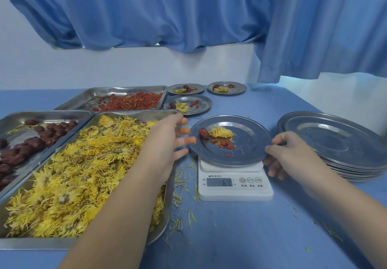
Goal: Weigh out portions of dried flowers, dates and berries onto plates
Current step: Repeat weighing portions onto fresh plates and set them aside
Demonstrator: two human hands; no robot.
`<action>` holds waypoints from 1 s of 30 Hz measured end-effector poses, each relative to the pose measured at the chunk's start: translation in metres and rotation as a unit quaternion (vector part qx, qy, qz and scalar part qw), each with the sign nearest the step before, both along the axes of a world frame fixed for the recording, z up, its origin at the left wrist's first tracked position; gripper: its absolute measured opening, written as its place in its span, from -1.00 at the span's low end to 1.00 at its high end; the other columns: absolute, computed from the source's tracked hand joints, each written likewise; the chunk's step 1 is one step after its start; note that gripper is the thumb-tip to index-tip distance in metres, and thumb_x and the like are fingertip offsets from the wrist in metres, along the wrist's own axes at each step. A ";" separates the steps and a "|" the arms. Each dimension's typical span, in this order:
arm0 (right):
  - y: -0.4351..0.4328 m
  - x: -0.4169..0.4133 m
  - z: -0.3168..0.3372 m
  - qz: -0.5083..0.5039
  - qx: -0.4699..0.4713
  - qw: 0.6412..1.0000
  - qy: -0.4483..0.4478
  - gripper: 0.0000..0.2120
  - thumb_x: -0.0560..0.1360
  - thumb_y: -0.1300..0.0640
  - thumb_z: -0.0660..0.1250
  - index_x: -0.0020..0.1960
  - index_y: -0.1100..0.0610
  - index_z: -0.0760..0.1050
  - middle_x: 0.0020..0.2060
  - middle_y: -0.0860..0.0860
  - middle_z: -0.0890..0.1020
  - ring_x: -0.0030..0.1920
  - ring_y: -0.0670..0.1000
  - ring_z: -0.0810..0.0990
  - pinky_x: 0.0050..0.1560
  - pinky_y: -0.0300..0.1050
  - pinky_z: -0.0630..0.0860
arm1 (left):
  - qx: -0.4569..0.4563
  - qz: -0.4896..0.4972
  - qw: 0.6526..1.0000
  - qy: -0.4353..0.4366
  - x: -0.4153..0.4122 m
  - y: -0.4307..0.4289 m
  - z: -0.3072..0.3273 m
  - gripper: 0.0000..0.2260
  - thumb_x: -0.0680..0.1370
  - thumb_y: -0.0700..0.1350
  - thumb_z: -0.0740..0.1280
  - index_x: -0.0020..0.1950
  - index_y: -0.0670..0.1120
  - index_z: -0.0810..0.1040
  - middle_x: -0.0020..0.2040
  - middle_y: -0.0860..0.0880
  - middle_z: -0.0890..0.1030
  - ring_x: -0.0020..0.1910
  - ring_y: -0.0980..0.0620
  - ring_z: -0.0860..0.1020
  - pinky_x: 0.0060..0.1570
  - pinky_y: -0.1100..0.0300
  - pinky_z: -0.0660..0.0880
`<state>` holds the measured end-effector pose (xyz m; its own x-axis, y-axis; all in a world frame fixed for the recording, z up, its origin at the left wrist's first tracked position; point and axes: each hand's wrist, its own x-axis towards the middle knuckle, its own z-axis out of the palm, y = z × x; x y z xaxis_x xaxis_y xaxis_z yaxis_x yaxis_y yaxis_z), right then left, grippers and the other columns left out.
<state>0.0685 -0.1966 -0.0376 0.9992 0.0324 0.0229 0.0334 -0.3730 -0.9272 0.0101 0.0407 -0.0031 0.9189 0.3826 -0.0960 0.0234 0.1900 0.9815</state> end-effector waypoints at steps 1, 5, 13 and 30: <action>0.000 0.000 0.000 -0.003 0.013 1.000 0.000 -0.88 0.50 0.26 0.26 0.01 0.15 0.36 -0.40 0.10 0.63 -0.54 0.03 0.53 -0.53 -0.14 0.37 | -0.005 -0.003 1.000 -0.002 0.000 -0.001 0.000 -0.81 0.60 0.03 0.24 -0.07 -0.04 0.56 -0.25 0.02 0.56 -0.26 0.00 0.65 0.07 -0.04 0.51; 0.002 0.000 0.001 -0.003 0.074 0.997 0.003 -0.83 0.50 0.35 0.23 0.04 0.16 0.35 -0.39 0.14 0.60 -0.53 0.05 0.49 -0.51 -0.10 0.36 | -0.016 -0.021 1.000 -0.015 -0.002 -0.003 0.004 -0.81 0.61 0.03 0.23 -0.05 -0.07 0.53 -0.17 -0.01 0.54 -0.23 -0.02 0.63 0.06 -0.03 0.52; 0.003 0.001 0.004 -0.012 0.196 0.980 0.037 -0.82 0.53 0.41 0.19 -0.04 0.15 0.32 -0.51 0.15 0.51 -0.55 0.03 0.47 -0.51 -0.15 0.40 | -0.059 -0.037 0.996 -0.049 -0.003 -0.005 0.009 -0.82 0.62 0.01 0.23 -0.04 -0.09 0.50 -0.29 0.01 0.55 -0.29 -0.02 0.61 -0.13 0.07 0.52; 0.062 0.115 0.024 -0.121 0.286 0.949 0.061 -0.82 0.51 0.45 0.17 -0.03 0.21 0.39 -0.21 0.18 0.49 -0.39 0.08 0.52 -0.42 -0.20 0.50 | -0.257 -0.026 0.963 -0.081 -0.002 0.013 0.007 -0.76 0.58 0.05 0.26 0.01 -0.10 0.57 -0.05 -0.09 0.64 -0.10 -0.12 0.70 -0.21 0.04 0.53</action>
<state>0.1839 -0.1342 -0.0140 0.9720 -0.1818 -0.1487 -0.1095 0.2091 -0.9717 0.0084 0.0534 0.0034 0.9541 0.2767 -0.1143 -0.1001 0.6547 0.7492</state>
